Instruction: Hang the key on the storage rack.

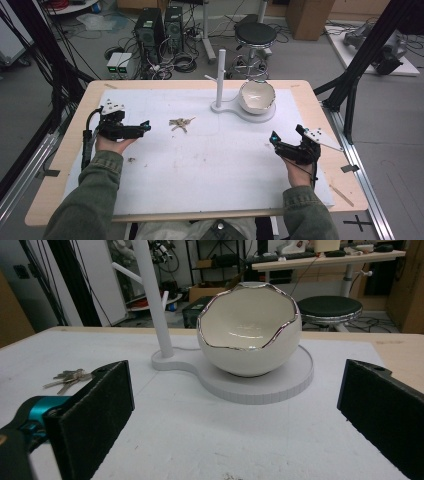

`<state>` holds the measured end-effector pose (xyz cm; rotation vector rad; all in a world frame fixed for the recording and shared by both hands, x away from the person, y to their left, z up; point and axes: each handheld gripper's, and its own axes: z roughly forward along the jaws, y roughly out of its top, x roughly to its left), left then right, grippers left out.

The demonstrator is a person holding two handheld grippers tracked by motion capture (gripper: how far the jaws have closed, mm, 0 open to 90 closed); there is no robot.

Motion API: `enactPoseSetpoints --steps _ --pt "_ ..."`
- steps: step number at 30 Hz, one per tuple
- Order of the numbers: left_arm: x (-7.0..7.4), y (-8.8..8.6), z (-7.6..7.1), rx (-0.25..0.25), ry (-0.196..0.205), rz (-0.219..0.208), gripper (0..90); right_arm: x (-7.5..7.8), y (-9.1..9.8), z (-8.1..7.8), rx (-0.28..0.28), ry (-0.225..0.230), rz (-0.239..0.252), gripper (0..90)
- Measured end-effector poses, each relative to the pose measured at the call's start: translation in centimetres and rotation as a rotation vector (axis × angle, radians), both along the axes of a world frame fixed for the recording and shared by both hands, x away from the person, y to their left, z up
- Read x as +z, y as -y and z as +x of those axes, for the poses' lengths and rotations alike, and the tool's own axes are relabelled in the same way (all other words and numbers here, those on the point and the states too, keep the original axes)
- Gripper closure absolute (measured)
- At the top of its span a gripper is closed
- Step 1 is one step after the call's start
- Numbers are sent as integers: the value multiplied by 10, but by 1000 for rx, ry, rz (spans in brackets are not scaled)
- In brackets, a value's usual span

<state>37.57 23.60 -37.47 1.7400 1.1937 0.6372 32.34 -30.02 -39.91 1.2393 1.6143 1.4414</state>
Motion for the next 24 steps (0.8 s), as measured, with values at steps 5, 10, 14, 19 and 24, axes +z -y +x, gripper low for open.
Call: enactPoseSetpoints --steps 5,10,14,19,24 --pt "-4 3 7 5 -26 7 19 0 0 0 -2 2 6 6" --pt "-5 5 13 -2 -55 3 19 0 -1 0 4 3 1 6" --pt "1 13 19 -18 -51 9 19 0 -1 0 8 4 1 6" --pt "7 23 27 -48 -54 16 19 0 -1 0 6 -2 10 6" --pt "5 33 34 -74 -63 45 19 -1 -1 1 16 -3 5 6"
